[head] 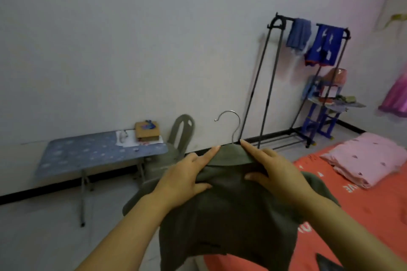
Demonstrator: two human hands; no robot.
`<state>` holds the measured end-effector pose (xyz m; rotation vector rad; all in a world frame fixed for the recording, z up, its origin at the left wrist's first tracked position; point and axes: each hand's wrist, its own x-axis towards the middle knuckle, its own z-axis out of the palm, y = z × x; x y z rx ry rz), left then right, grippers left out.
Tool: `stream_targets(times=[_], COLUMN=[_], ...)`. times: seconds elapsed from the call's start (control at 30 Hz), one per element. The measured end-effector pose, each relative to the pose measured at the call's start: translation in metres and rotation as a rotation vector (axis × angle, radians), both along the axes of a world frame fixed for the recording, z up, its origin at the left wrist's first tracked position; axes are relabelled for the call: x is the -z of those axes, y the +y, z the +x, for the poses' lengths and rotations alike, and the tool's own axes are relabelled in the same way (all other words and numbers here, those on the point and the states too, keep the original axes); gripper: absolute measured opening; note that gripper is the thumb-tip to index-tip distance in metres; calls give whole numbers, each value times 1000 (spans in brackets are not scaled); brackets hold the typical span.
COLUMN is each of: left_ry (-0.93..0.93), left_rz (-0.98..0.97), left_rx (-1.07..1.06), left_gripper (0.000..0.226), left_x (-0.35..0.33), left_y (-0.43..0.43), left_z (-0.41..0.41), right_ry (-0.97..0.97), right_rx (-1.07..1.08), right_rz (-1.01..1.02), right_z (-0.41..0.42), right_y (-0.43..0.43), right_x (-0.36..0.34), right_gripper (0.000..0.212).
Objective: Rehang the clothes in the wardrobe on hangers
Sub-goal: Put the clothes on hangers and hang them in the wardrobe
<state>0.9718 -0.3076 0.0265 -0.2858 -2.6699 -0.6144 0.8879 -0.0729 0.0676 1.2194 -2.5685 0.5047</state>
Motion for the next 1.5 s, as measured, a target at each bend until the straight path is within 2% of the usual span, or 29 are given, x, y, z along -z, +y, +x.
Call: stream_targets(times=[0.1,0.17,0.5,0.77,0.93,1.2,1.4,1.5], left_ry=[52,63,69,63,45,80,131,144], left_rz=[-5,-13,-275,-302,-375,-421,-483,-480], left_rx=[-165,-273,-924,-1346,-1507,-1657,-1798,-1901], left_gripper=[93,93,101,94,92,91,85,75], left_x=[-20,-29,-51,-70,-77,-82,-96,-100], left_y=[-79,-125,-294,-388,-453,-591,-692,-741], left_z=[51,85,247,349,404,491,543,569], right_ry=[161,246,285,349,377,413,427,418], right_rx=[-85,-160,-669,-1012,-1144,-1216,-1275,-1322], right_rz=[56,48,-68,-100,-71,-72,-203,-353], right_z=[19,30,94,167,223,318,371,400], right_y=[-77,-132,-407,-592,-692,-853,-970,-1025], right_x=[-5,-8,-27,-48,-57,-70,-85,-91], right_gripper=[100,102,85,80,85,82,81,79])
